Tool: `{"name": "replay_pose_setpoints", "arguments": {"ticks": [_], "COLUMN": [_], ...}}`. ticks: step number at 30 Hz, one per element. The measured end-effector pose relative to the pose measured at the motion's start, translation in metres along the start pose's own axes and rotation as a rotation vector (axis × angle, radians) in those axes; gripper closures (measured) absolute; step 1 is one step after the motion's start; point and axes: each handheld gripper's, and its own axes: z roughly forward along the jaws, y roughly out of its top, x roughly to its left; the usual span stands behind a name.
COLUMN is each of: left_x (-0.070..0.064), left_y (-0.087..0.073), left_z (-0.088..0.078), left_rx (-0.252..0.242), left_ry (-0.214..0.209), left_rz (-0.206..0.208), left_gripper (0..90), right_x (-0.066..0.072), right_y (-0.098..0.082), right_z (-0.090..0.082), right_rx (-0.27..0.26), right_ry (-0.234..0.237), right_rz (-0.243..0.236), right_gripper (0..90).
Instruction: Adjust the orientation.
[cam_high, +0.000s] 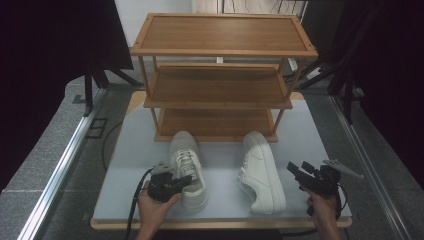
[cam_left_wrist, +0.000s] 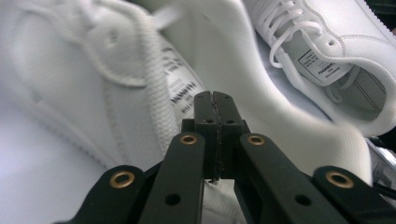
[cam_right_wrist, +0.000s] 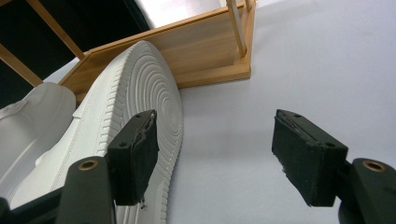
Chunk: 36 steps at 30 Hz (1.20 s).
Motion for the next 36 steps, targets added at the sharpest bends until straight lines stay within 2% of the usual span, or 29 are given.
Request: {"name": "replay_pose_setpoints", "arguments": {"ticks": [2, 3, 4, 5, 6, 7, 8, 17, 19, 20, 21, 22, 23, 24, 25, 26, 27, 28, 30, 31, 32, 33, 36], "left_x": [0.010, 0.010, 0.018, 0.018, 0.027, 0.027, 0.033, 0.041, 0.039, 0.035, 0.035, 0.032, 0.028, 0.024, 0.020, 0.014, 0.012, 0.012, 0.011, 0.011, 0.012, 0.012, 0.017], "left_y": [-0.005, -0.005, -0.009, -0.009, -0.010, -0.010, -0.010, -0.007, -0.007, -0.005, -0.005, -0.004, -0.003, -0.002, 0.000, 0.002, 0.003, 0.003, 0.004, 0.004, 0.003, 0.003, 0.007], "left_z": [-0.012, -0.012, -0.020, -0.020, -0.027, -0.027, -0.031, -0.040, -0.040, -0.040, -0.040, -0.040, -0.040, -0.041, -0.043, -0.048, -0.052, -0.052, -0.062, -0.062, -0.068, -0.068, -0.077], "left_rx": [-0.008, -0.008, -0.020, -0.020, -0.022, -0.022, -0.018, -0.004, -0.010, -0.007, -0.007, -0.013, -0.034, -0.056, -0.075, -0.116, -0.145, -0.145, -0.214, -0.214, -0.243, -0.243, -0.298], "left_ry": [0.015, 0.015, 0.022, 0.022, 0.015, 0.015, 0.003, -0.005, -0.014, -0.028, -0.028, -0.042, -0.047, -0.052, -0.060, -0.105, -0.122, -0.122, -0.129, -0.129, -0.121, -0.121, -0.100], "left_rz": [-0.014, -0.014, -0.036, -0.036, -0.052, -0.052, -0.062, -0.066, -0.059, -0.038, -0.038, -0.028, -0.017, 0.000, 0.015, 0.046, 0.049, 0.049, 0.038, 0.038, 0.021, 0.021, -0.019], "left_gripper": [90.0, 90.0, 90.0, 90.0, 90.0, 90.0, 90.0, 90.0, 86.6, 83.3, 78.9, 78.9, 74.7, 66.7, 66.7, 60.2, 57.6, 56.2, 53.0, 52.3, 51.8, 51.4, 50.4], "right_x": [0.000, 0.000, 0.000, 0.001, 0.001, 0.001, 0.002, 0.001, -0.001, -0.001, -0.001, 0.000, 0.000, 0.002, 0.002, 0.004, 0.006, 0.008, 0.011, 0.013, 0.015, 0.015, 0.023], "right_y": [0.000, 0.000, 0.000, 0.000, 0.000, 0.000, 0.000, 0.000, 0.001, 0.001, 0.001, 0.001, 0.002, 0.003, 0.003, 0.005, 0.006, 0.006, 0.006, 0.006, 0.006, 0.006, 0.005], "right_z": [0.000, 0.000, 0.001, 0.001, 0.001, 0.001, 0.002, 0.002, 0.002, 0.002, 0.002, 0.002, 0.002, 0.002, 0.002, 0.003, 0.003, 0.004, 0.006, 0.006, 0.006, 0.006, 0.004], "right_rx": [0.001, 0.001, 0.001, 0.002, 0.003, 0.003, 0.005, 0.005, 0.002, 0.002, 0.002, -0.003, -0.009, -0.014, -0.014, -0.020, -0.022, -0.024, -0.022, -0.019, -0.013, -0.013, -0.013], "right_ry": [-0.001, -0.001, -0.003, -0.003, -0.002, -0.002, -0.002, -0.003, -0.004, -0.005, -0.005, -0.004, -0.001, 0.004, 0.004, 0.008, 0.010, 0.012, 0.015, 0.014, 0.014, 0.014, 0.036], "right_rz": [0.001, 0.001, -0.002, -0.002, -0.003, -0.003, -0.007, -0.005, -0.001, 0.001, 0.001, 0.002, 0.001, -0.011, -0.011, -0.021, -0.033, -0.042, -0.060, -0.069, -0.075, -0.075, -0.111], "right_gripper": [31.5, 31.5, 31.6, 31.6, 31.6, 31.6, 31.6, 31.6, 31.7, 31.7, 31.7, 31.7, 31.7, 31.7, 31.7, 31.7, 31.7, 31.7, 31.7, 31.7, 31.7, 31.7, 31.9]}}
